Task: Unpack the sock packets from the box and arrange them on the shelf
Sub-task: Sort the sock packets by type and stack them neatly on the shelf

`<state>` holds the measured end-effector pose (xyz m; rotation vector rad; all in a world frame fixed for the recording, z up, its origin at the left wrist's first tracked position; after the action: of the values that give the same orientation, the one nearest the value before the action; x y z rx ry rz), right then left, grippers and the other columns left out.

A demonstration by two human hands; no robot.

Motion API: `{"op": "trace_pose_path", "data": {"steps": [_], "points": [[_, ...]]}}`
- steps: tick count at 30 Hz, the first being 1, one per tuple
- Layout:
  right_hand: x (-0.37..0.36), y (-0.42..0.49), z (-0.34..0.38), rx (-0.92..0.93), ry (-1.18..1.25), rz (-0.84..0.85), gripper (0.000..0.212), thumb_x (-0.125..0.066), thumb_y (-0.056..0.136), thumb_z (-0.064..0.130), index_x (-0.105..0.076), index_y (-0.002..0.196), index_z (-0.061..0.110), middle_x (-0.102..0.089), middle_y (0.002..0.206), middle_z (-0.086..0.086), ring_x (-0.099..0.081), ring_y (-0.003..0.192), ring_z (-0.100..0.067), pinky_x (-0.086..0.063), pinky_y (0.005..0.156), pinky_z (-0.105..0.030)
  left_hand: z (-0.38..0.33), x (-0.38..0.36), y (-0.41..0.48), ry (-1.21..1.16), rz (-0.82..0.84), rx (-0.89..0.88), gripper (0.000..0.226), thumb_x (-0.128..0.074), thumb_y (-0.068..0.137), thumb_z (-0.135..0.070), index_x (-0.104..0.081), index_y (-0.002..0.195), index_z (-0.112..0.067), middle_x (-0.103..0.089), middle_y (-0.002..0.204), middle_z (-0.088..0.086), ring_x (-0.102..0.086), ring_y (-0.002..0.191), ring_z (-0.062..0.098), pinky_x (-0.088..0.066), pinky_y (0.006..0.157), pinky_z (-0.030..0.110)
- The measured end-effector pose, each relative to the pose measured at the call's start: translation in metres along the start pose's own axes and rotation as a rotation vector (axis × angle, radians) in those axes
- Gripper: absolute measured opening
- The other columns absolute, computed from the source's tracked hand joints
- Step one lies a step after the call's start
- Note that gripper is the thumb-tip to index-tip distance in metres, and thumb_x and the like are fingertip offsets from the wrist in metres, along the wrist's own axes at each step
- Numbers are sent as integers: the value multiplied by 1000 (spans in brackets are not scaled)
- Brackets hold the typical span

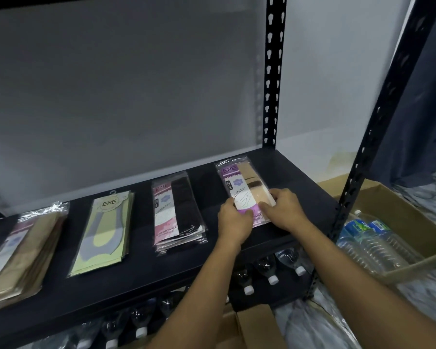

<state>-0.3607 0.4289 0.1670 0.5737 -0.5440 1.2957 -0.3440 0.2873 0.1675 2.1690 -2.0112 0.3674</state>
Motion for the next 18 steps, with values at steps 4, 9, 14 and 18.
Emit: {"op": "trace_pose_path", "data": {"steps": [4, 9, 14, 18], "points": [[-16, 0, 10, 18, -5, 33, 52, -60, 67, 48, -67, 107, 16, -64, 105, -11, -61, 97, -29, -54, 85, -45, 10, 15, 2, 52, -47, -11, 43, -62, 80, -7, -60, 121, -19, -66, 117, 4, -62, 109, 23, -54, 93, 44], [-21, -4, 10, 7, -9, 22, 44, -63, 72, 44, -65, 109, 20, -60, 109, -11, -59, 102, -30, -50, 90, -48, 21, 17, 8, 84, -43, -14, 51, -56, 78, -5, -56, 126, -23, -63, 119, 6, -60, 111, 23, -53, 94, 44], [-18, -10, 13, 15, -10, -5, 37, -66, 79, 33, -64, 112, 16, -57, 111, -13, -56, 105, -32, -47, 95, -48, 43, 7, 21, 89, -45, -10, 58, -46, 68, -16, -53, 123, -37, -64, 117, 2, -59, 112, 25, -53, 94, 46], [-17, -11, 15, 5, 4, -3, 38, -66, 81, 32, -64, 115, 16, -56, 113, -14, -54, 108, -33, -45, 97, -47, 34, 12, 12, 77, -35, -21, 58, -50, 73, -14, -53, 125, -37, -64, 116, 2, -59, 112, 25, -53, 95, 46]]}}
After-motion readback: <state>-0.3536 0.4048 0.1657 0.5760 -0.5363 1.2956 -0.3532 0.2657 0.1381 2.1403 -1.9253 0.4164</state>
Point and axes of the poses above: each hand's wrist, its own y-axis towards the middle knuckle, its own x-axis out of the back of the hand, z = x × y, the point moved 1 cm from there along y, towards the middle knuckle
